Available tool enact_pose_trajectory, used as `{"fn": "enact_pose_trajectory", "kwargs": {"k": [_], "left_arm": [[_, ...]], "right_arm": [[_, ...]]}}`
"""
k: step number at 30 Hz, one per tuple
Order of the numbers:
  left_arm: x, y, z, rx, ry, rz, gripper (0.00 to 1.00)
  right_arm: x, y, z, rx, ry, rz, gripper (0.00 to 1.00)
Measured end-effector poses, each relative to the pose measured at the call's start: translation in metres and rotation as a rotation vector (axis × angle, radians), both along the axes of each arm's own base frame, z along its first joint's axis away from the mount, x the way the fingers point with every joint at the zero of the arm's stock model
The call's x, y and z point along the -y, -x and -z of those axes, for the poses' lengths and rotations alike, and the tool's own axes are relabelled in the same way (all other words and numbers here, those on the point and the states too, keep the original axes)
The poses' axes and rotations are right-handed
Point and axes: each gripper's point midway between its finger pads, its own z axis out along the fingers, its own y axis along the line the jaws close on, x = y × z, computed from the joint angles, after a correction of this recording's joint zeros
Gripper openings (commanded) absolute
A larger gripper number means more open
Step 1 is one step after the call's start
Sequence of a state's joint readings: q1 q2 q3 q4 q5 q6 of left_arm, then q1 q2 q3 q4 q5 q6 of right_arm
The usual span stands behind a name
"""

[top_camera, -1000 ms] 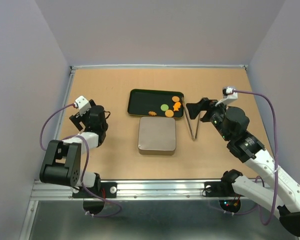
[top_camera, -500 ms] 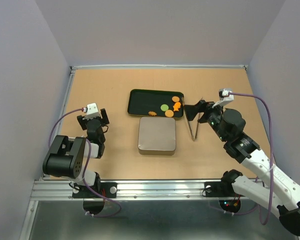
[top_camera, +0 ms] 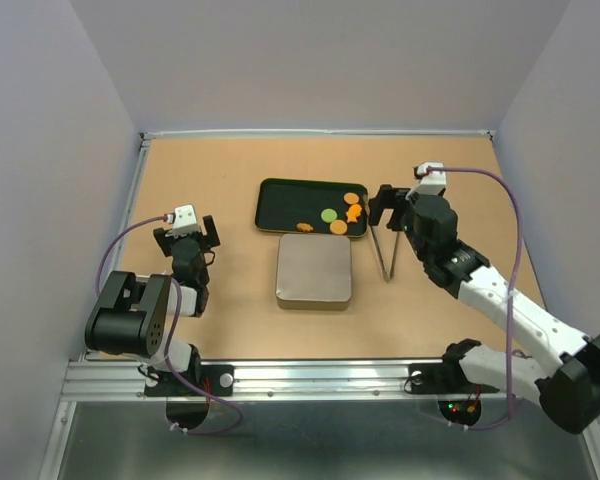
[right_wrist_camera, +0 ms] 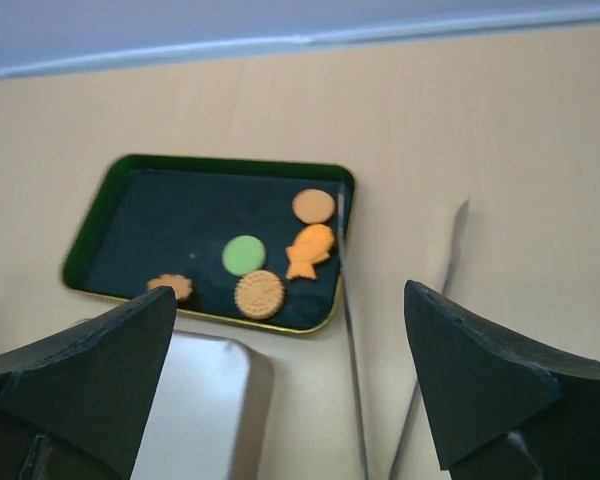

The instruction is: Pack the cookies

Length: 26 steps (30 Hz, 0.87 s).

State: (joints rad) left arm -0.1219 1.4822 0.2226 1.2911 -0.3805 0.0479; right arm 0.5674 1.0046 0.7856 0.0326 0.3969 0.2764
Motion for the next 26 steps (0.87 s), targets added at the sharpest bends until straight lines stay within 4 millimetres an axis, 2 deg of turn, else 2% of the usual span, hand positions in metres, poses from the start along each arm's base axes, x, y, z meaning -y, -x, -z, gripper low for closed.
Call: {"fn": "enact_pose_trajectory", "kwargs": {"k": [2, 3, 4, 5, 7, 11, 13, 16, 19, 22, 26], "left_arm": [[0.0, 0.0, 0.0, 0.0, 0.0, 0.003, 0.99], [0.001, 0.0, 0.0, 0.0, 0.0, 0.005, 0.99], [0.001, 0.0, 0.0, 0.001, 0.0, 0.004, 0.99], [0.001, 0.0, 0.0, 0.0, 0.0, 0.007, 0.99], [0.001, 0.0, 0.0, 0.001, 0.0, 0.007, 0.99], [0.001, 0.0, 0.0, 0.001, 0.0, 0.007, 0.99], [0.001, 0.0, 0.0, 0.001, 0.0, 0.007, 0.99], [0.001, 0.0, 0.0, 0.001, 0.0, 0.007, 0.99], [0.001, 0.0, 0.0, 0.001, 0.0, 0.007, 0.99], [0.001, 0.0, 0.0, 0.002, 0.0, 0.007, 0.99], [0.001, 0.0, 0.0, 0.002, 0.0, 0.007, 0.99]], "right_arm": [[0.009, -0.016, 0.019, -0.05, 0.031, 0.038, 1.0], [0.022, -0.028, 0.033, -0.091, 0.034, 0.072, 1.0], [0.038, -0.036, 0.044, -0.122, 0.034, 0.116, 1.0], [0.065, -0.046, 0.058, -0.162, 0.031, 0.194, 1.0], [0.109, -0.055, 0.069, -0.191, 0.015, 0.322, 1.0], [0.172, -0.052, 0.078, -0.153, 0.0, 0.518, 0.99], [0.185, -0.046, 0.096, -0.143, 0.018, 0.569, 0.99], [0.195, -0.027, 0.14, -0.191, 0.074, 0.605, 1.0], [0.203, -0.012, 0.176, -0.253, 0.118, 0.646, 0.99], [0.21, -0.011, 0.192, -0.276, 0.142, 0.685, 0.98], [0.214, -0.017, 0.201, -0.267, 0.141, 0.719, 1.0]]}}
